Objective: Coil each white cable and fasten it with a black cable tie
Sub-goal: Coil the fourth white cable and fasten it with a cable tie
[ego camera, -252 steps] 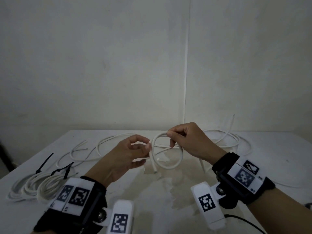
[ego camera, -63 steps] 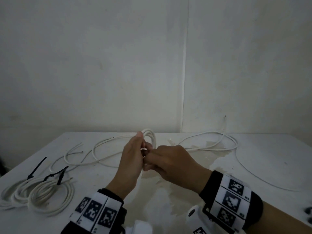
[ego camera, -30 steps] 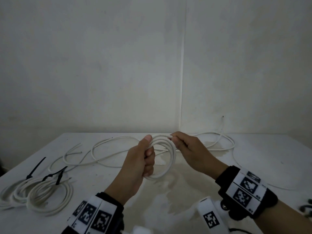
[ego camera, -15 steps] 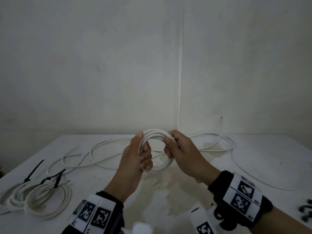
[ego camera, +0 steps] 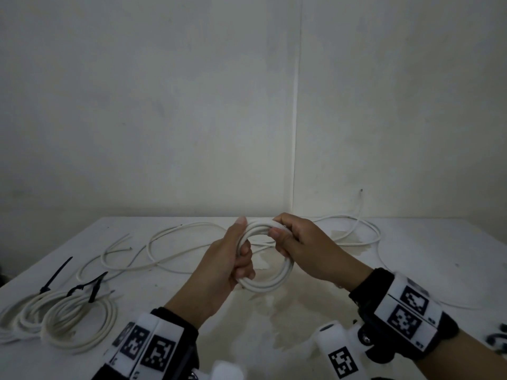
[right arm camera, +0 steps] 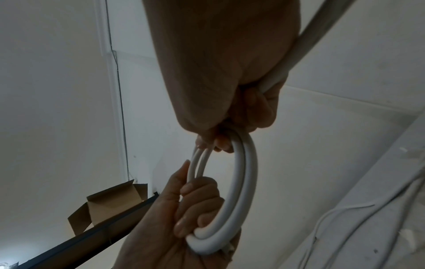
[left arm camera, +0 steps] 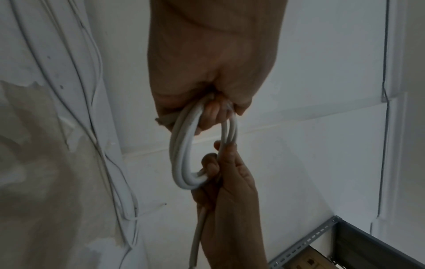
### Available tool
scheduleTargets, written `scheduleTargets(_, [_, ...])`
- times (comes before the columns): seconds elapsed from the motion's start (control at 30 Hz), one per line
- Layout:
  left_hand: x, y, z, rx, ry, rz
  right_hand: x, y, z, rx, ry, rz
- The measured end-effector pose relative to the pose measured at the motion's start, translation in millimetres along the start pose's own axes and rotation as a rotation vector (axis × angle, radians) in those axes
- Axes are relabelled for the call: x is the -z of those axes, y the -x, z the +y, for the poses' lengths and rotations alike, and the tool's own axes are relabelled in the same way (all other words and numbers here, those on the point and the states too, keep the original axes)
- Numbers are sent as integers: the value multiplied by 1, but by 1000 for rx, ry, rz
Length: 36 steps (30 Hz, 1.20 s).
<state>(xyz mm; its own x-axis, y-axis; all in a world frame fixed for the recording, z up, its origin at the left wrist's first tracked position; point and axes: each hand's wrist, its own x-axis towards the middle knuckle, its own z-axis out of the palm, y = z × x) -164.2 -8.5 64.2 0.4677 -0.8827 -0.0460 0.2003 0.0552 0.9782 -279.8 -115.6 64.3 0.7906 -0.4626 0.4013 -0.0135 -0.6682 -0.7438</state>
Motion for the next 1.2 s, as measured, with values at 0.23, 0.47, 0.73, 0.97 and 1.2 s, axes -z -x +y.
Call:
scheduleTargets(0.23, [-9, 4, 1, -56, 89, 100, -2, 3, 0, 45, -48, 44])
scheduleTargets(0.47, [-16, 5, 1, -56, 186, 129, 0, 5, -3, 92, -50, 81])
scheduleTargets(0.73, [-13, 6, 7, -113, 238, 224, 13, 8, -5, -61, -128, 61])
scheduleTargets(0.97, [-16, 7, 5, -112, 258, 230, 16, 6, 1, -27, 426, 154])
scheduleTargets(1.2, [-20, 7, 5, -111, 245, 237, 3, 3, -3, -180, -179, 273])
